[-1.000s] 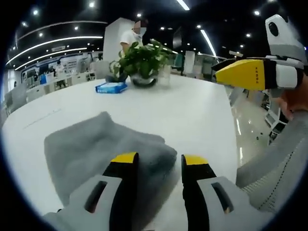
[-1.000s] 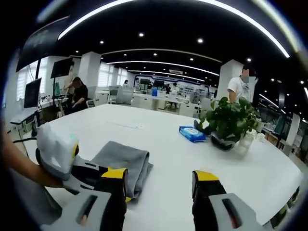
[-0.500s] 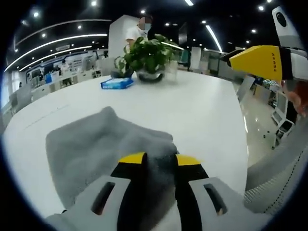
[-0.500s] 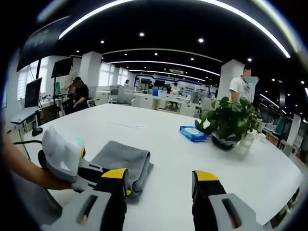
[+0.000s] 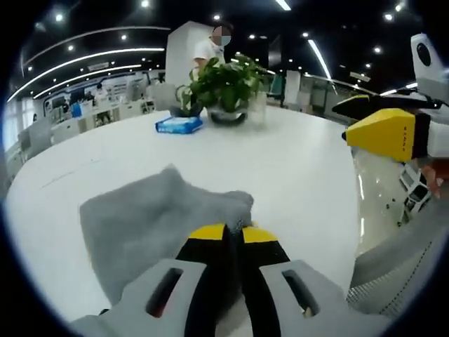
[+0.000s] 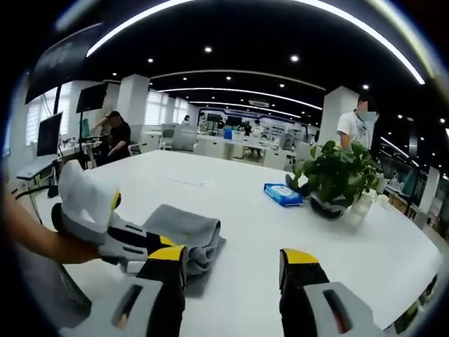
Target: Open the folded towel by lifting each exposed corner and separating the folded layers until the towel lies flat within the target outline without major curled edges
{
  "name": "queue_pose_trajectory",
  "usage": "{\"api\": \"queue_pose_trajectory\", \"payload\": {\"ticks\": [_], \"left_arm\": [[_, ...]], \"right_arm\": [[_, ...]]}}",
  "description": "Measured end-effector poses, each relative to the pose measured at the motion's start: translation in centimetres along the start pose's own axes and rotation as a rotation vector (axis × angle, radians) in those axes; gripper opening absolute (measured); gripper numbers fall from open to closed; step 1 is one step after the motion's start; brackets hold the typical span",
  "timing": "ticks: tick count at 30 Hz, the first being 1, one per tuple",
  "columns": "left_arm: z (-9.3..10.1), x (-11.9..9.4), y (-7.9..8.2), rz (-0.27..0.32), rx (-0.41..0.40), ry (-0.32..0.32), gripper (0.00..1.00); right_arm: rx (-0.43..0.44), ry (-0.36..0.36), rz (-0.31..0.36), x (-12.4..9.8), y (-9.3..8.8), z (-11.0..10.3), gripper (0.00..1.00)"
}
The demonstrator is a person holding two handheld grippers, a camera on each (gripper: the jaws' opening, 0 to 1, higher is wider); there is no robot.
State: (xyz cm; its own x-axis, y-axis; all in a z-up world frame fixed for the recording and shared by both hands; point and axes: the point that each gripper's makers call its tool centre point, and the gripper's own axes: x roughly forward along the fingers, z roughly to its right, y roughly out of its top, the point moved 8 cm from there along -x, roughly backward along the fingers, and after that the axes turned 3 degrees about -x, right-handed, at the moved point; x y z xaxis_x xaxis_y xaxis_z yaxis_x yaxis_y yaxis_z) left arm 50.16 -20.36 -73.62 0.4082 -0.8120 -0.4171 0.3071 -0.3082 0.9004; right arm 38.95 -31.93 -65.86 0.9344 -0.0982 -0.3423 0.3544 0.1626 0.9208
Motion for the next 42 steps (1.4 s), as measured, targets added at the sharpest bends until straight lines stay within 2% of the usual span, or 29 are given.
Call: {"api": "queue_pose_trajectory", "payload": {"ticks": [7, 15, 21, 23, 26, 29, 31, 37, 42], "left_arm": [[-1.3, -2.4, 2.4, 0.094, -0.056, 0.043, 0.04], [-2.5, -4.9, 3.7, 0.179, -0.095, 0.104, 0.04], [-3.7, -7.4, 4.5, 0.258, -0.138, 0.168, 0.04], [-4.3, -8.2, 4.5, 0.28, -0.161, 0.191, 0.04], [-5.1, -9.3, 4.5, 0.309, -0.188, 0.223, 0.04], [-5.8, -10.7, 4.2, 0.331, -0.209, 0.261, 0.04], [-6.3, -11.5, 4.0, 0.349, -0.225, 0.284, 0.04], [-7.5, -13.5, 3.3, 0.384, -0.269, 0.34, 0.04], [-8.6, -15.3, 2.5, 0.411, -0.324, 0.397, 0.04]], "right_arm": [[0.008, 0.003, 0.006, -0.1, 0.1, 0.0, 0.5], [0.018, 0.028, 0.008, 0.0, 0.1, -0.2, 0.47], [0.031, 0.082, 0.002, 0.3, 0.2, -0.6, 0.42], [0.037, 0.101, 0.0, 0.4, 0.3, -0.7, 0.39], [0.046, 0.16, -0.016, 0.8, 0.5, -1.2, 0.31], [-0.008, 0.24, -0.04, 1.6, 0.8, -2.0, 0.21], [-0.015, 0.273, -0.057, 2.2, 0.9, -2.5, 0.14], [-0.076, 0.363, -0.107, 4.6, 1.1, -4.4, 0.1], [-0.073, 0.399, -0.159, 6.2, 1.2, -5.8, 0.1]]}}
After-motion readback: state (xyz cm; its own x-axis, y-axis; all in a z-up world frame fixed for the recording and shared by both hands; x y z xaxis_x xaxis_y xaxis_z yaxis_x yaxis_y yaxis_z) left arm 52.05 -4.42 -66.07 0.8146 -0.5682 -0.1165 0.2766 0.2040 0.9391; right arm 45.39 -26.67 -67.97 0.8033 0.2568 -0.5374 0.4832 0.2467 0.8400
